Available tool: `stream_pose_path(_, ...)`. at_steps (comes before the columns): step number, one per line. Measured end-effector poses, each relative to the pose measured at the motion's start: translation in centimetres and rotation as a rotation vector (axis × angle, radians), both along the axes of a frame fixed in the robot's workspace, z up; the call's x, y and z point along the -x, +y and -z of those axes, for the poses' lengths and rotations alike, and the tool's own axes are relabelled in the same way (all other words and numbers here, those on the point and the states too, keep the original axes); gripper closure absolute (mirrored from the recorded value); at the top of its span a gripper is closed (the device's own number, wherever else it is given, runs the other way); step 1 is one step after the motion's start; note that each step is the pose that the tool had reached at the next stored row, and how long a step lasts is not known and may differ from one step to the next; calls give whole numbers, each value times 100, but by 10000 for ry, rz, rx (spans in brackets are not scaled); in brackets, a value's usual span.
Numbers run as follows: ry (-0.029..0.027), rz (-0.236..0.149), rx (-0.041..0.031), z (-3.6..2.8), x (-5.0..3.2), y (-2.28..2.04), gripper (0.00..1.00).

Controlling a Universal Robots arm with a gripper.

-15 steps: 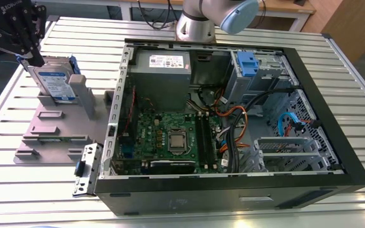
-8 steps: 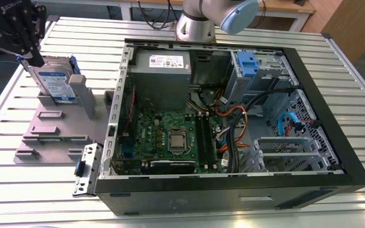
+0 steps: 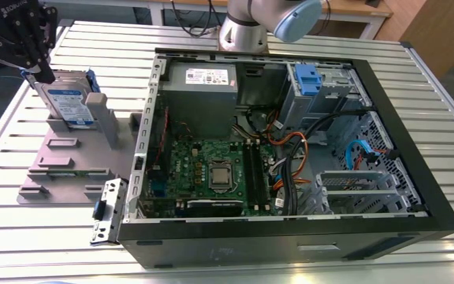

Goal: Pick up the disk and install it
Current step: 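Pick up the disk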

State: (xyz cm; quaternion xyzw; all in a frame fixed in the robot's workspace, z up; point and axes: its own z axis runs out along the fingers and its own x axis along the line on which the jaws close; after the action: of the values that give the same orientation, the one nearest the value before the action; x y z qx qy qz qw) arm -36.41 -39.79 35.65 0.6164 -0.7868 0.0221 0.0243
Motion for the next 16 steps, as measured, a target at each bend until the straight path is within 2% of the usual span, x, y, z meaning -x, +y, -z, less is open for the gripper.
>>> stream_pose_path(16,-1,-86,40,0,0,0,89)
